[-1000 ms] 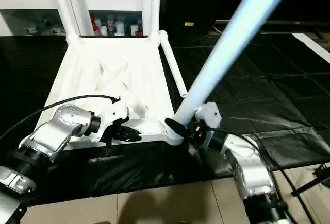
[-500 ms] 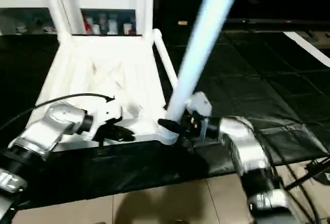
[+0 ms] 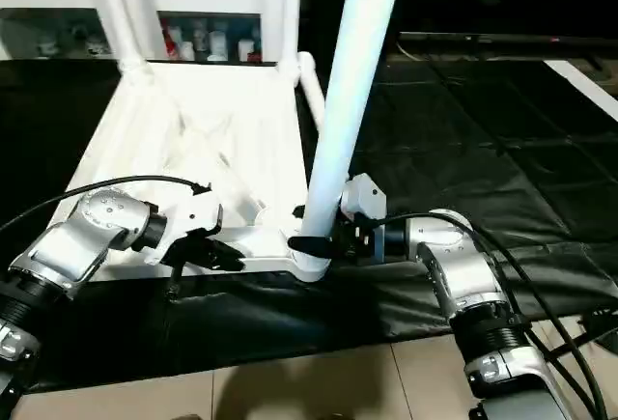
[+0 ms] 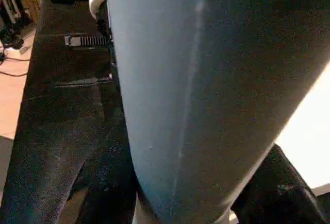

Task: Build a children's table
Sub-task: Insert table leg to table base, then rotate leg to tighten

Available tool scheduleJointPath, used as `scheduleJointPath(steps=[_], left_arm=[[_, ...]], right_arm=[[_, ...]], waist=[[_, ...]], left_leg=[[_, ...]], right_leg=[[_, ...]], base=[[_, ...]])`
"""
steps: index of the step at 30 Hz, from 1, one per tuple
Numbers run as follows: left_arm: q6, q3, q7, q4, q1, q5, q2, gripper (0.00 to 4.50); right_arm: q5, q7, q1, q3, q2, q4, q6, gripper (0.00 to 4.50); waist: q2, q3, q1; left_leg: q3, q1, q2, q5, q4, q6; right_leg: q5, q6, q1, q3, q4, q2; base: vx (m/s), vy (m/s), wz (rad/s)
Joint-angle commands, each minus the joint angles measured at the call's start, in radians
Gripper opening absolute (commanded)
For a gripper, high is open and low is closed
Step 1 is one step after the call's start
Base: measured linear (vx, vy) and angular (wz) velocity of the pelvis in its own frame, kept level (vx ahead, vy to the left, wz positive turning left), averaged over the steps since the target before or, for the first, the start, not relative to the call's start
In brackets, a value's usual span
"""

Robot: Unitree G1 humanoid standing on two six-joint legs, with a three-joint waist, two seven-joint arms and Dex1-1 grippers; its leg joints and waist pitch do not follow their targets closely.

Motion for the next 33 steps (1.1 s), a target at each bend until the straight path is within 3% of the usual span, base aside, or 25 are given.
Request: scheduleJointPath(steps=[1, 5, 9, 13, 14, 15, 18, 20, 24, 25, 28, 30, 33], left_arm=[[-0.025, -0.019, -0.028, -0.002, -0.039, 0.019, 0.005, 0.00], [-0.020, -0.006, -0.014, 0.007, -0.040, 0.024, 0.000, 0.00], [0.005, 0.028, 0.046, 0.026, -0.036, 0.018, -0.017, 0.00], [0.065, 0.069, 0.113, 0.018, -0.030, 0.004, -0.034, 0.00], [0.110, 0.099, 0.169, 0.002, -0.025, -0.001, -0.045, 0.00], [0.143, 0.122, 0.214, -0.012, -0.022, -0.003, -0.055, 0.00], [0.258, 0.181, 0.330, -0.075, -0.010, -0.013, -0.095, 0.00], [0.330, 0.212, 0.399, -0.122, -0.002, -0.012, -0.127, 0.00], [0.512, 0.267, 0.557, -0.310, 0.035, -0.008, -0.252, 0.00], [0.527, 0.267, 0.568, -0.328, 0.038, -0.009, -0.262, 0.00], [0.601, 0.244, 0.601, -0.427, 0.062, -0.009, -0.303, 0.00], [0.614, 0.241, 0.611, -0.437, 0.066, -0.009, -0.308, 0.00], [0.619, 0.239, 0.623, -0.435, 0.067, -0.004, -0.305, 0.00]], right_arm=[[-0.050, 0.044, 0.062, 0.095, 0.002, 0.038, 0.053, 1.91], [-0.050, 0.030, 0.066, 0.088, 0.014, 0.031, 0.060, 1.91], [-0.053, -0.041, 0.064, 0.063, 0.042, 0.041, 0.074, 1.91], [-0.064, -0.136, 0.056, 0.034, 0.071, 0.067, 0.075, 1.91], [-0.091, -0.229, 0.040, 0.020, 0.094, 0.096, 0.082, 1.91], [-0.108, -0.292, 0.026, 0.011, 0.111, 0.118, 0.089, 1.91], [-0.124, -0.455, -0.027, -0.022, 0.171, 0.187, 0.149, 1.91], [-0.125, -0.554, -0.064, -0.046, 0.211, 0.236, 0.183, 1.91], [-0.124, -0.767, -0.162, -0.094, 0.306, 0.388, 0.196, 1.91], [-0.126, -0.781, -0.170, -0.096, 0.313, 0.400, 0.194, 1.91], [-0.136, -0.847, -0.214, -0.114, 0.353, 0.462, 0.190, 1.91], [-0.139, -0.862, -0.233, -0.118, 0.366, 0.484, 0.190, 1.91], [-0.144, -0.870, -0.250, -0.122, 0.374, 0.506, 0.185, 1.91]], waist=[[0.016, -0.035, -0.002], [0.017, -0.034, -0.002], [0.018, -0.032, -0.001], [0.019, -0.023, -0.003], [0.018, -0.020, -0.004], [0.018, -0.018, -0.006], [0.018, -0.021, -0.025], [0.017, -0.022, -0.033], [0.012, -0.030, -0.049], [0.012, -0.033, -0.045], [0.011, -0.042, -0.042], [0.010, -0.049, -0.041], [0.016, -0.055, -0.037]], left_leg=[[-0.018, 0.013, 0.065, -0.182, -0.086, 0.054], [-0.016, 0.014, 0.066, -0.176, -0.086, 0.054], [-0.017, 0.015, 0.068, -0.204, -0.090, 0.042], [-0.022, 0.017, 0.068, -0.306, -0.100, 0.004], [-0.025, 0.020, 0.067, -0.343, -0.102, -0.009], [-0.027, 0.021, 0.067, -0.355, -0.102, -0.017], [-0.041, 0.010, 0.063, -0.371, -0.106, -0.045], [-0.040, 0.005, 0.062, -0.349, -0.105, -0.039], [-0.030, -0.001, 0.063, -0.282, -0.097, -0.021], [-0.027, -0.007, 0.058, -0.243, -0.094, -0.005], [-0.018, -0.004, 0.057, -0.168, -0.084, 0.024], [-0.014, -0.008, 0.054, -0.075, -0.077, 0.061], [-0.012, -0.006, 0.053, 0.001, -0.070, 0.099]], right_leg=[[-0.122, -0.272, 0.043, 0.046, -0.068, -0.081], [-0.104, -0.276, 0.043, 0.044, -0.068, -0.083], [-0.151, -0.272, 0.042, 0.043, -0.073, -0.085], [-0.356, -0.224, 0.035, 0.043, -0.090, -0.088], [-0.437, -0.199, 0.030, 0.043, -0.096, -0.089], [-0.462, -0.192, 0.027, 0.043, -0.096, -0.089], [-0.555, -0.150, 0.031, 0.037, -0.100, -0.094], [-0.519, -0.154, 0.030, 0.037, -0.100, -0.092], [-0.396, -0.205, 0.034, 0.038, -0.093, -0.090], [-0.351, -0.205, 0.038, 0.038, -0.090, -0.087], [-0.213, -0.232, 0.041, 0.039, -0.079, -0.083], [-0.061, -0.269, 0.048, 0.037, -0.064, -0.080], [0.064, -0.301, 0.054, 0.035, -0.050, -0.080]], base=[[0.000, 0.000, 0.00], [0.000, 0.000, 0.00], [0.000, 0.000, 0.00], [0.000, 0.000, 0.00], [0.000, 0.000, 0.00], [0.000, 0.000, 0.00], [-0.056, 0.007, -0.14], [0.000, 0.000, 0.00], [0.000, 0.000, 0.00], [0.000, 0.000, 0.00], [0.021, -0.006, 0.00], [0.060, -0.023, 0.02], [0.018, -0.008, 0.00]])
